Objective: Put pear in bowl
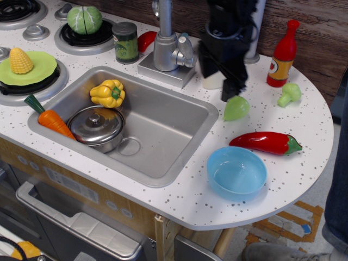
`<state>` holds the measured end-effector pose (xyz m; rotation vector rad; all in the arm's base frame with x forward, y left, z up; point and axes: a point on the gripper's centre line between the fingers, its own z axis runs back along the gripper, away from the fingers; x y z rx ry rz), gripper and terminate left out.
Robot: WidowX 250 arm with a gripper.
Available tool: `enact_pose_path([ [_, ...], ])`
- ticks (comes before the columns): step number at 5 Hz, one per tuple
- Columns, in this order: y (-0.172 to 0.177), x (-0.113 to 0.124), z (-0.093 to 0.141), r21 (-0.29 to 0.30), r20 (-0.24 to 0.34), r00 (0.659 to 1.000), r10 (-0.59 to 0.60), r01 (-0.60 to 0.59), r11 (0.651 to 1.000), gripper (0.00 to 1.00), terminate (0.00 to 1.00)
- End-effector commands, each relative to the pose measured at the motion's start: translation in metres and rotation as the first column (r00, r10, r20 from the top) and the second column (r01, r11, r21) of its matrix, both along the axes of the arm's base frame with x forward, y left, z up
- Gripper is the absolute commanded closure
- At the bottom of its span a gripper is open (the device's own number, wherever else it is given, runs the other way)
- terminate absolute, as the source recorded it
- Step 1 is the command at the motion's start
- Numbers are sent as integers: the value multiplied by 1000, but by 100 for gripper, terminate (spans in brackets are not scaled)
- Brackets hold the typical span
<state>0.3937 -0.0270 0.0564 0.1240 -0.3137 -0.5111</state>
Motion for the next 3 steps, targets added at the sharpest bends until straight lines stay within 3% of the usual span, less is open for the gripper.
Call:
enact_pose_path([
  [1,-2,19,10,-50,52,999,1,2,999,0,0],
  [3,-12,15,-3,-63,86,996,1,4,998,0,0],
])
